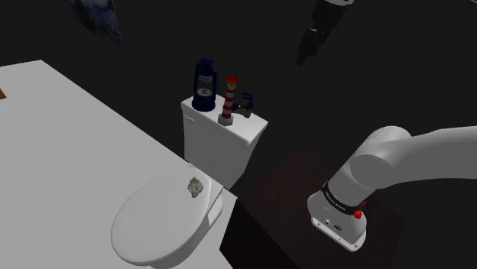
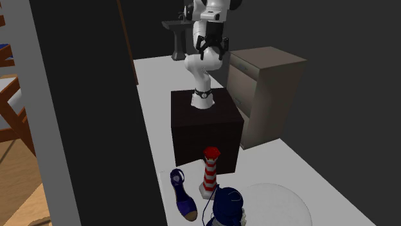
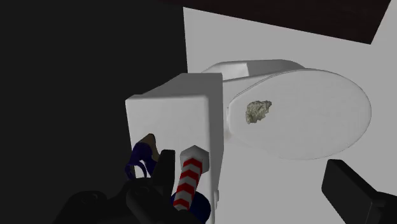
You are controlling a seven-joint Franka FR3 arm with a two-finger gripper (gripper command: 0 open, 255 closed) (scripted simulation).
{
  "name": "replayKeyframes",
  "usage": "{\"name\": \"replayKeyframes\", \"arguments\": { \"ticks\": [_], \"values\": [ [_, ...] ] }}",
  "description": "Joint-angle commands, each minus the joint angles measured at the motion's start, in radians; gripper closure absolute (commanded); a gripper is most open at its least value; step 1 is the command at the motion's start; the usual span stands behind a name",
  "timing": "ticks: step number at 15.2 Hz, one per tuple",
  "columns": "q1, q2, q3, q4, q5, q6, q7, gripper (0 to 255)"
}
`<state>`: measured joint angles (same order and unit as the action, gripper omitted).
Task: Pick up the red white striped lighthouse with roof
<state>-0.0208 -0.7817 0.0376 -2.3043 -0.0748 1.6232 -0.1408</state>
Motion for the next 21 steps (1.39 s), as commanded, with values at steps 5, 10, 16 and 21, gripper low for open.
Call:
{"name": "replayKeyframes", "arguments": {
  "ticks": [5,10,16,21],
  "values": [
    [-0.003,0.059,-0.01,-0.073,-0.027,0.176,-0.017,0],
    [-0.01,0.169,-0.022,-0.126,-0.065,0.397,-0.032,0],
    [-0.027,0.349,-0.031,-0.132,-0.116,0.651,-0.037,0],
    [-0.047,0.526,-0.033,-0.087,-0.17,0.84,-0.028,0]
  ]
}}
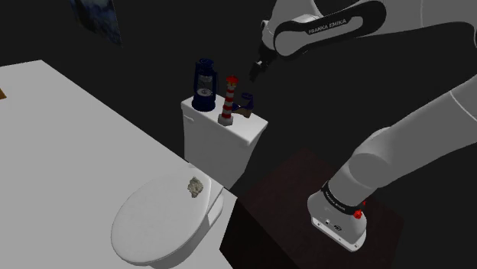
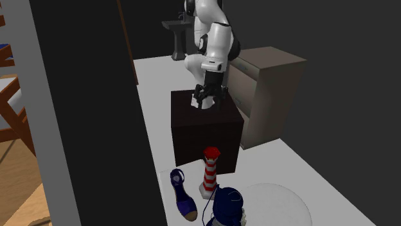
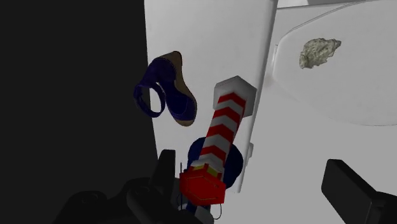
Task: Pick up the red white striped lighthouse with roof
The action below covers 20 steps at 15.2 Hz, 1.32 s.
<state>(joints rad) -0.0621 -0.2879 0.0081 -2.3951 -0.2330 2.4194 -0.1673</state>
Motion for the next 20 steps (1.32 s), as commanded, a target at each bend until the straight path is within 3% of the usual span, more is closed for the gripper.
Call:
{"name": "replayKeyframes", "arguments": {
  "ticks": [1,12,20],
  "values": [
    [-0.01,0.069,-0.003,0.018,-0.025,0.077,0.002,0],
    [-0.03,0.486,-0.021,0.285,-0.195,0.351,0.079,0],
    [-0.009,0.562,-0.056,0.276,-0.267,0.436,0.151,0]
  ]
}}
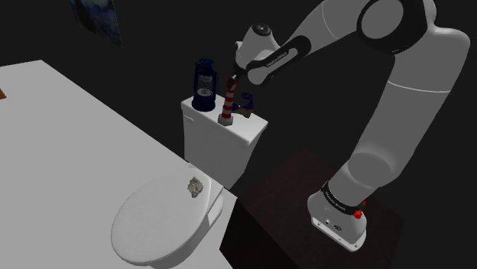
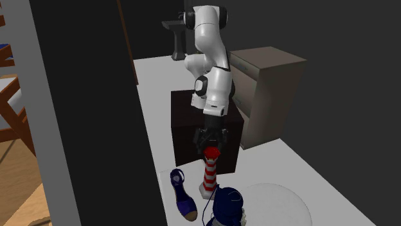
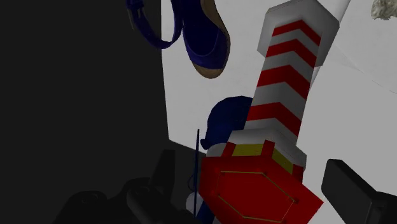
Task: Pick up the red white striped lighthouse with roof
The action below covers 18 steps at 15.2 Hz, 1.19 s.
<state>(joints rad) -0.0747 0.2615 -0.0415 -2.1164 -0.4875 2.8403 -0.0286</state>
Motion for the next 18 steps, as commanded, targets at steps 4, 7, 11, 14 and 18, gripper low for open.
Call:
{"name": "replayKeyframes", "arguments": {
  "ticks": [4,7,11,14,18],
  "values": [
    [0.003,0.011,-0.007,-0.003,-0.012,0.015,0.011,255],
    [0.003,0.011,-0.006,-0.002,-0.011,0.014,0.01,255],
    [0.003,0.011,-0.006,-0.003,-0.011,0.014,0.01,255],
    [-0.003,-0.007,0.004,0.0,0.006,-0.006,-0.007,255],
    [-0.014,-0.042,0.022,0.008,0.042,-0.049,-0.045,255]
  ]
}}
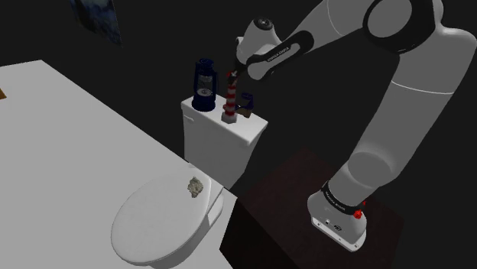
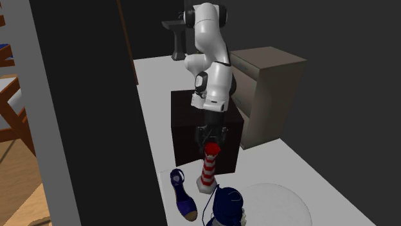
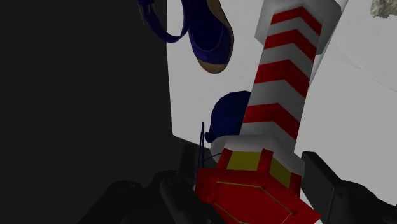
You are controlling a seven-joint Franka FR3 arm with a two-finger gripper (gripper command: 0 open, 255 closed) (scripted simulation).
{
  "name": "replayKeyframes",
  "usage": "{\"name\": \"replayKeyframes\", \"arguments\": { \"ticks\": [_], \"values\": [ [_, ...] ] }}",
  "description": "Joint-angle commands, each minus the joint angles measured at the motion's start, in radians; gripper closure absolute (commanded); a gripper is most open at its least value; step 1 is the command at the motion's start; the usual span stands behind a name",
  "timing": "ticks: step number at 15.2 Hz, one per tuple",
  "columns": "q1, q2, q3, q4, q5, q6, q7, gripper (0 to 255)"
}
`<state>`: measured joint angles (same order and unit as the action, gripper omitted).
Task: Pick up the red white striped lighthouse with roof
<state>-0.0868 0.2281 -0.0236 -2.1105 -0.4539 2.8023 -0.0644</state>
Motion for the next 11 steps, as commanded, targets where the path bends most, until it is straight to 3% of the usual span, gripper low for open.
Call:
{"name": "replayKeyframes", "arguments": {
  "ticks": [1,11],
  "values": [
    [-0.004,-0.018,0.008,0.005,0.018,-0.022,-0.018,255],
    [-0.016,-0.081,0.032,0.036,0.082,-0.113,-0.083,255]
  ]
}}
